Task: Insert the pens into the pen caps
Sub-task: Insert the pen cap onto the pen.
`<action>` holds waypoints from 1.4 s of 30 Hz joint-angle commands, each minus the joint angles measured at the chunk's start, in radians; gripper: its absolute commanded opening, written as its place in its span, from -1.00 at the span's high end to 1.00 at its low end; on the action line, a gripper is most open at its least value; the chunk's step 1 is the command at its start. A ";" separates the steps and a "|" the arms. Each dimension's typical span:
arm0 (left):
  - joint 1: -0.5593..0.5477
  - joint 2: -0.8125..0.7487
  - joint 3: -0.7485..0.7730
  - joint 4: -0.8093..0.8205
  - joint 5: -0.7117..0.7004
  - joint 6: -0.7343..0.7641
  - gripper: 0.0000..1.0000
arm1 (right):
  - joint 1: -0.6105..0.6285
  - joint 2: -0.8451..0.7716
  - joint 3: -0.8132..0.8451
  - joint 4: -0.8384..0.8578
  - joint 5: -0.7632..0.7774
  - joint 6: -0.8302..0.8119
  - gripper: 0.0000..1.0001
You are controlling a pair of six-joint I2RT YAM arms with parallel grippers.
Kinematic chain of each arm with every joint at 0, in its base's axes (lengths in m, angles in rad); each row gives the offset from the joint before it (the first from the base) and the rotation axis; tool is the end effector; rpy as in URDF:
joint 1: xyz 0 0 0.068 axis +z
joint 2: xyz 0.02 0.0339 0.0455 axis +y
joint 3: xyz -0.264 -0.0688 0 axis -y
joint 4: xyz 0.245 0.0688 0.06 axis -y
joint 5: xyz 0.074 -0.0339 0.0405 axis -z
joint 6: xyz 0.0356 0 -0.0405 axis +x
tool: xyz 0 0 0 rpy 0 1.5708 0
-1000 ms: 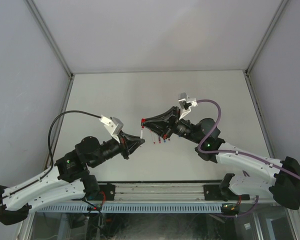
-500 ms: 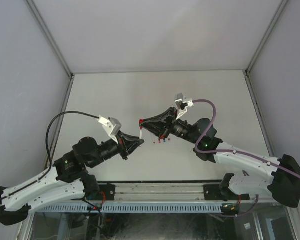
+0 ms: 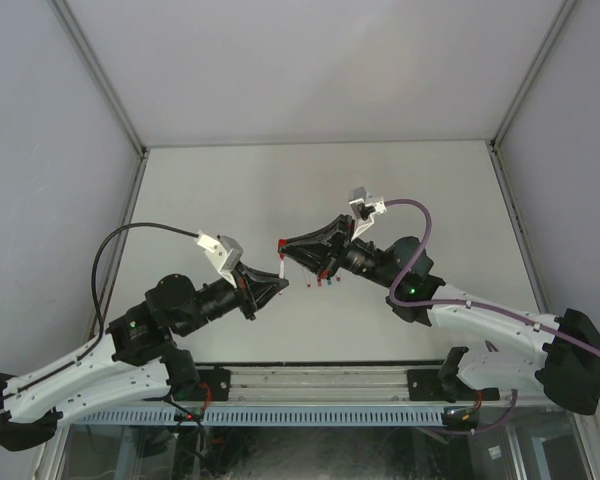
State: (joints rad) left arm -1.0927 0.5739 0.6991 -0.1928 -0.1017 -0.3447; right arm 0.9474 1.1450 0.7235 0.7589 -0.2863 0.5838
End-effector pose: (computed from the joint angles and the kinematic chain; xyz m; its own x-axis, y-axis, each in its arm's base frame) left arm 0.0690 -0.1253 0.3396 -0.3120 -0.1286 -0.9413 0.7770 0.5357 -0.3307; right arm 0.1443 0.2179 0.3442 -0.3538 0.4137 -0.8389 -0.8862 0.1386 0.4421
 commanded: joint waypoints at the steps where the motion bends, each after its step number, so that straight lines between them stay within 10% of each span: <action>1: -0.005 -0.010 -0.036 0.050 -0.007 0.026 1.00 | 0.009 -0.019 0.044 0.055 0.002 -0.003 1.00; 42: -0.006 -0.008 -0.030 0.043 -0.019 0.029 1.00 | 0.035 -0.031 0.032 -0.024 -0.003 -0.036 1.00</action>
State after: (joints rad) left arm -1.0931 0.5739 0.6991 -0.1932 -0.1032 -0.3439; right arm 0.9653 1.1217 0.7235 0.7353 -0.2840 0.5793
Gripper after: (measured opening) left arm 0.039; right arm 0.041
